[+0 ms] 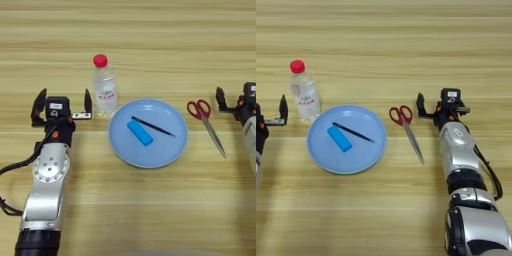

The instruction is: Move the objects on the table

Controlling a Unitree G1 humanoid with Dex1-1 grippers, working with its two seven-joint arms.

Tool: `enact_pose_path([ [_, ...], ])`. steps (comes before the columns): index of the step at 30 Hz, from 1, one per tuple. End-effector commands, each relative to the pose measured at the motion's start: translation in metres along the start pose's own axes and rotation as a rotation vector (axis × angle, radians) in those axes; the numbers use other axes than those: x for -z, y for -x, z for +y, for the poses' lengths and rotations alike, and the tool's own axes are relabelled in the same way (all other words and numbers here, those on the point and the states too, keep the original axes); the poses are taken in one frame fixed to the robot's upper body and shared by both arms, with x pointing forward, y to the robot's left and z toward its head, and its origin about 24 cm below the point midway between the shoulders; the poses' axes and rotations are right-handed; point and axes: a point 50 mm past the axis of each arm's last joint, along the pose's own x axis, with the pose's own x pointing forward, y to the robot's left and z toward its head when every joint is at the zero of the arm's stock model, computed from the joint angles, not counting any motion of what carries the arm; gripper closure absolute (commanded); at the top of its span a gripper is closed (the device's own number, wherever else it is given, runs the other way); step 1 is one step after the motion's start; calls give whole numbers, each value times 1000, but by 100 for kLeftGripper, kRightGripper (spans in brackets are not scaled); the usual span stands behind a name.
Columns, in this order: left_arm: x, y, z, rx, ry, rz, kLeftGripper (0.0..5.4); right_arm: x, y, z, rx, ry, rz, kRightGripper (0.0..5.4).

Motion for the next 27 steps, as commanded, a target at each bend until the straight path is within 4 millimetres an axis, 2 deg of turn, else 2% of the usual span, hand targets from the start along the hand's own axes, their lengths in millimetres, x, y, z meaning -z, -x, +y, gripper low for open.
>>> enact_pose_path([
  [1,0,2,-3,28,-7,17,0,-6,-5,4,-2,-1,-16,2],
  [5,0,2,-5,50,-7,19,0,-6,-5,5,-2,-2,-14,2],
  [14,2,4,-21,151,9,29,0,-6,-5,6,-1,-4,-12,2],
  [27,1,-9,-29,179,3,20,0,-6,-6,8,-5,-9,-10,2],
])
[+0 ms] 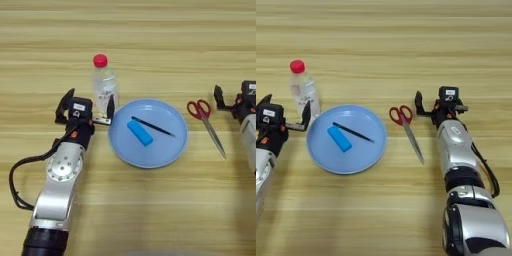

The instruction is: Move the objects on the table

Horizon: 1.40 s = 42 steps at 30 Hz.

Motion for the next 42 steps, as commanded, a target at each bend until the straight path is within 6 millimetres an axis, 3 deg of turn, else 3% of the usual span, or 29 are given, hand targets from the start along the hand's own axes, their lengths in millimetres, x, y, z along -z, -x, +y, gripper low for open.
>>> enact_pose_path([
  [1,-1,-7,-2,5,-7,-1,0,-4,-4,4,-10,-3,-5,2],
  [27,12,-34,-10,47,1,30,0,-4,-4,7,-15,-11,-4,2],
  [42,24,-56,-5,42,14,92,0,-3,-4,10,-20,-12,-3,2],
])
